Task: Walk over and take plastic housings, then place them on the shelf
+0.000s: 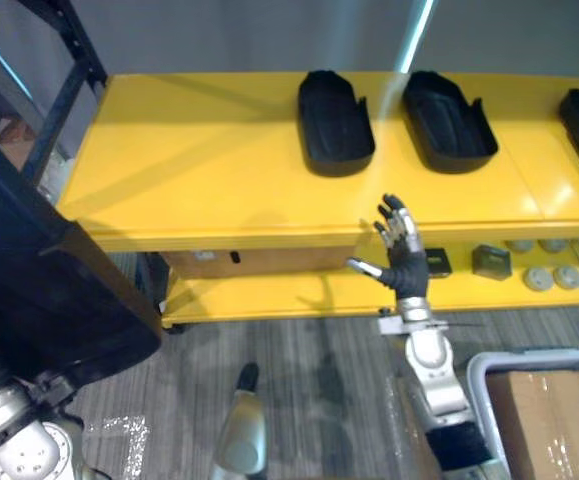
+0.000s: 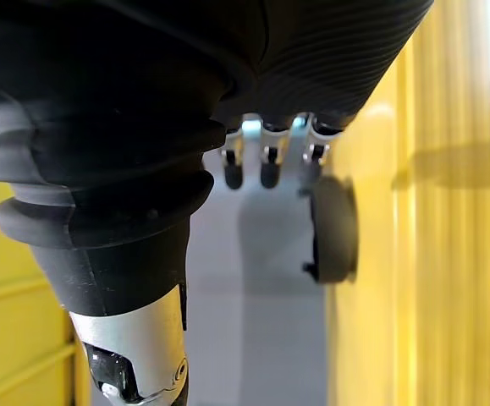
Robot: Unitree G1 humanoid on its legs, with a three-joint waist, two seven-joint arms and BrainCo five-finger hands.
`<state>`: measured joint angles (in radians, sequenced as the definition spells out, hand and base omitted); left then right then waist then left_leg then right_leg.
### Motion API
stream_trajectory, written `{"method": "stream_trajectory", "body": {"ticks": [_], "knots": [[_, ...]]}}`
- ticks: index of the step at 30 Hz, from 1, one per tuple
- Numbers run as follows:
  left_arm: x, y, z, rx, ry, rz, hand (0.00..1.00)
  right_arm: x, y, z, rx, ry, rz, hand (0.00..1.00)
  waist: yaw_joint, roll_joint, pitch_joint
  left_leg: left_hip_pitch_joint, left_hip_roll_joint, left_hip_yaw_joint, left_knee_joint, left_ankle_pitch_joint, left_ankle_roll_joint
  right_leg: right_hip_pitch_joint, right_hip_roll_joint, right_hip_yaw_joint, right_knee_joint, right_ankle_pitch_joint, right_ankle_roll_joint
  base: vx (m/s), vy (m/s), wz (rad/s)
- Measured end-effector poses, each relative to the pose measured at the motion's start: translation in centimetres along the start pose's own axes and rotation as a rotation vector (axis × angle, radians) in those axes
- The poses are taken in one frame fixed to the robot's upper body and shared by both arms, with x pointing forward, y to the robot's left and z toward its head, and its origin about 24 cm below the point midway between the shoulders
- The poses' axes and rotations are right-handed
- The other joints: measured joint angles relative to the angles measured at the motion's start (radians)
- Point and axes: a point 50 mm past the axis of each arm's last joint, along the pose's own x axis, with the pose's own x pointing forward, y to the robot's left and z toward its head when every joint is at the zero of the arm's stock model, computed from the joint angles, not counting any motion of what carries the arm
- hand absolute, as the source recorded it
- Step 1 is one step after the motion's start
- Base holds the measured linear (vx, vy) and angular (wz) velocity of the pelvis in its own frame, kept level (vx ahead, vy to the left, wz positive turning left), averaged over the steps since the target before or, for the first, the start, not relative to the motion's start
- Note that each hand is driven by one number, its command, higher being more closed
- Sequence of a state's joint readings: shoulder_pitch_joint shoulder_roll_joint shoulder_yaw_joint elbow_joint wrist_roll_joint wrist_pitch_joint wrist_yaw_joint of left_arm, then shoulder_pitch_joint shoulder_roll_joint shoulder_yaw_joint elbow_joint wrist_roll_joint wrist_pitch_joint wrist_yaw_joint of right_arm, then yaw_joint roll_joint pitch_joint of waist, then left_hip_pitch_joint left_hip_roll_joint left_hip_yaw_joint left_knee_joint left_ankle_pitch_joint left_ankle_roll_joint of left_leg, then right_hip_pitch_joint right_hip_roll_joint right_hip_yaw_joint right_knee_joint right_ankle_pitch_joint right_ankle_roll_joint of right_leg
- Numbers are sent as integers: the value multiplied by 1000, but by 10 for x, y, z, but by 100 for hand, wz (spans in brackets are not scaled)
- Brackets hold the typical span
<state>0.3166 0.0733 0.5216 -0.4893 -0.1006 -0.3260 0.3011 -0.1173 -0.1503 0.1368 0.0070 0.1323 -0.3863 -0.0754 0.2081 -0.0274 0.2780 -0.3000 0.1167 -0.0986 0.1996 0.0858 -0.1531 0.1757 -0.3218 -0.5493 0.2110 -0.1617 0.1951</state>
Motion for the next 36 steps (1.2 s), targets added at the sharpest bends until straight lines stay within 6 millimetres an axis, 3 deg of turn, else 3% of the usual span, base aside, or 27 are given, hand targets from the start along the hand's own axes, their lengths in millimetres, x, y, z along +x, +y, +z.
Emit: {"method": "stream_trajectory", "body": {"ticks": [5,7,8,9,10,11,12,13,14,16,18,20,22,23,24,25,26,31,33,36], "knots": [[-1,-5,0,19,-7,-37,100,-6,-2,-3,1,21,-15,0,1,6,13,-1,0,4,27,-18,7,9,-4,4,-8,-9,15,-36,9,-3],[0,-5,1,25,-12,-57,100,-6,-5,-3,1,16,-65,0,3,-1,25,-14,-9,3,70,-44,14,19,-10,0,-4,-29,-12,-22,32,6],[0,-5,1,28,-13,-68,100,-6,-7,-2,0,12,-92,0,2,-7,29,-23,-15,6,96,-60,27,19,-16,0,2,-40,-34,6,74,8],[2,-6,2,44,-27,-95,100,-8,-14,-2,-5,12,-160,0,2,-30,43,-51,-36,63,224,-122,95,25,-47,2,42,-44,-66,75,114,13],[2,-6,2,65,-33,-107,100,-11,-21,-2,-20,11,-201,0,-6,-10,51,-48,-36,103,292,-197,119,13,-60,33,142,-27,-119,128,267,38],[6,-8,5,89,-59,-128,100,-18,-30,-1,-47,16,-252,0,-25,-3,54,-45,-46,92,315,-225,99,-72,-94,134,327,28,-184,138,261,41],[8,-8,6,96,-70,-136,100,-19,-33,0,-55,15,-265,0,-32,-6,55,-39,-52,90,313,-234,100,-122,-105,194,404,81,-203,122,269,44],[14,-8,9,111,-100,-156,100,-18,-36,3,-63,0,-287,0,-45,3,62,-27,-53,77,300,-243,110,-198,-100,277,513,123,-179,132,131,29],[21,-12,12,106,-127,-166,100,-16,-39,7,-86,-20,-294,0,-56,3,63,-15,-50,54,284,-242,121,-249,-57,320,539,26,-132,138,104,31],[29,-22,12,59,-146,-142,100,-14,-47,15,-121,-57,-317,0,-62,10,67,0,-52,35,255,-241,127,-302,16,359,444,-55,-116,137,65,33],[38,-29,7,19,-132,-90,100,-13,-58,27,-161,-116,-345,0,-74,16,71,-9,-60,15,253,-248,128,-361,82,437,314,-54,-110,114,31,46],[42,-39,0,-14,-100,-52,100,-11,-74,43,-224,-183,-375,0,-115,41,89,-28,-72,-50,306,-278,114,-400,136,519,244,-34,-81,111,-21,82],[42,-43,-1,-9,-87,-54,100,-12,-85,54,-252,-231,-421,0,-117,18,87,-36,-98,-78,355,-305,85,-397,129,519,223,-9,-80,186,-168,77],[41,-43,-1,5,-90,-56,100,-10,-89,63,-263,-276,-449,0,-114,6,91,-47,-110,-87,387,-326,61,-378,127,508,218,1,-42,179,-267,68],[39,-43,-1,1,-82,-53,100,-5,-92,69,-272,-307,-459,0,-111,27,104,-53,-85,-91,400,-333,49,-377,139,482,230,-7,-31,123,-284,51],[36,-41,-3,8,-69,-59,100,-2,-93,72,-275,-325,-466,0,-111,36,110,-54,-67,-88,393,-332,44,-376,151,467,236,-14,-42,115,-312,29],[29,-37,-7,38,-39,-79,100,1,-94,77,-279,-352,-497,0,-111,42,112,-43,-37,-82,348,-311,14,-374,168,445,233,-19,-53,108,-279,25],[24,-37,1,31,-70,-107,100,-19,-125,90,-441,-405,-805,0,-116,43,112,42,-14,-29,206,-261,8,-318,164,423,177,-21,-71,101,-129,11],[25,-38,8,23,-99,-123,100,-37,-144,96,-502,-428,-1014,0,-135,43,111,63,-14,7,193,-261,9,-289,157,426,150,-15,-76,79,23,-7],[25,-33,6,47,-89,-127,100,-54,-152,115,-553,-514,-1140,0,-150,44,110,93,-14,64,175,-261,9,-268,148,449,108,4,-69,70,73,-26]]}}
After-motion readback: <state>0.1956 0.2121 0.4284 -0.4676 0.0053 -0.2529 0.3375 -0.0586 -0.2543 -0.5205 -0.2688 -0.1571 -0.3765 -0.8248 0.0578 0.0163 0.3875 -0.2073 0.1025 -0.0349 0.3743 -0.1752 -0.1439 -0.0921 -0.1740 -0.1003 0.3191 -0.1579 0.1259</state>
